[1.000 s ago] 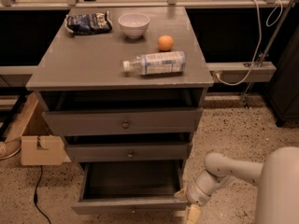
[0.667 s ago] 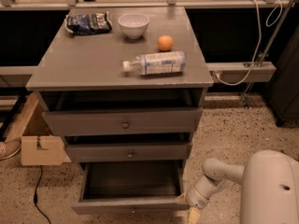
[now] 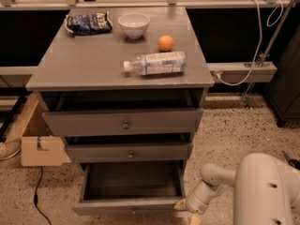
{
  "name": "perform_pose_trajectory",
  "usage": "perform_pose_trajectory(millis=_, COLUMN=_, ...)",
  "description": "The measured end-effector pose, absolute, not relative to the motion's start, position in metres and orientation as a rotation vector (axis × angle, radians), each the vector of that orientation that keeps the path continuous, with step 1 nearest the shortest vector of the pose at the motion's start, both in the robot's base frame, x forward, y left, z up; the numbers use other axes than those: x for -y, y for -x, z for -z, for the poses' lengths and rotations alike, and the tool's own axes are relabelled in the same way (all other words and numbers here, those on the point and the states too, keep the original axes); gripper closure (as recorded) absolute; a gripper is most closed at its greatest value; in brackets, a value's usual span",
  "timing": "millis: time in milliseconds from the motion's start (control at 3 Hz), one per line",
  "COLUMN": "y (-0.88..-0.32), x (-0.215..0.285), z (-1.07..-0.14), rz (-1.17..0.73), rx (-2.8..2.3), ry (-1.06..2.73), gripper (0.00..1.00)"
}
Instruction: Close bottom drawer
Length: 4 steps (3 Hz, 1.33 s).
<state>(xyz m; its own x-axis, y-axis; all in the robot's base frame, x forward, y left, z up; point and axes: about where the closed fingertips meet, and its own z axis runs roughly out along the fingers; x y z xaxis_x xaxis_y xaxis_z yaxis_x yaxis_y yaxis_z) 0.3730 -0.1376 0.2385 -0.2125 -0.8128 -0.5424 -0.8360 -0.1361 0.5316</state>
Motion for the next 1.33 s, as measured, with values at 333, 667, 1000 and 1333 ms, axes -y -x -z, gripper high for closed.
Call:
perform_pose_trajectory(millis=333, y=-0.366, x=0.135, z=-0.213, rz=-1.283, rx=-2.016, ry=2.046, gripper=0.0)
perform_pose_trajectory(millis=667, y=-0.364, x=0.133, z=-0.183, rz=-1.297, rx=-1.987, ry=2.125, gripper=0.0)
perform_pose_trajectory(millis=1000, y=-0.372, x=0.135, z=-0.153, rz=-1.252, rx=-1.962, ry=2.127, gripper=0.19)
perform_pose_trajectory(millis=1333, y=-0.38, x=0.135, z=-0.142, rz=-1.218, rx=-1.943, ry=2.113, gripper=0.42)
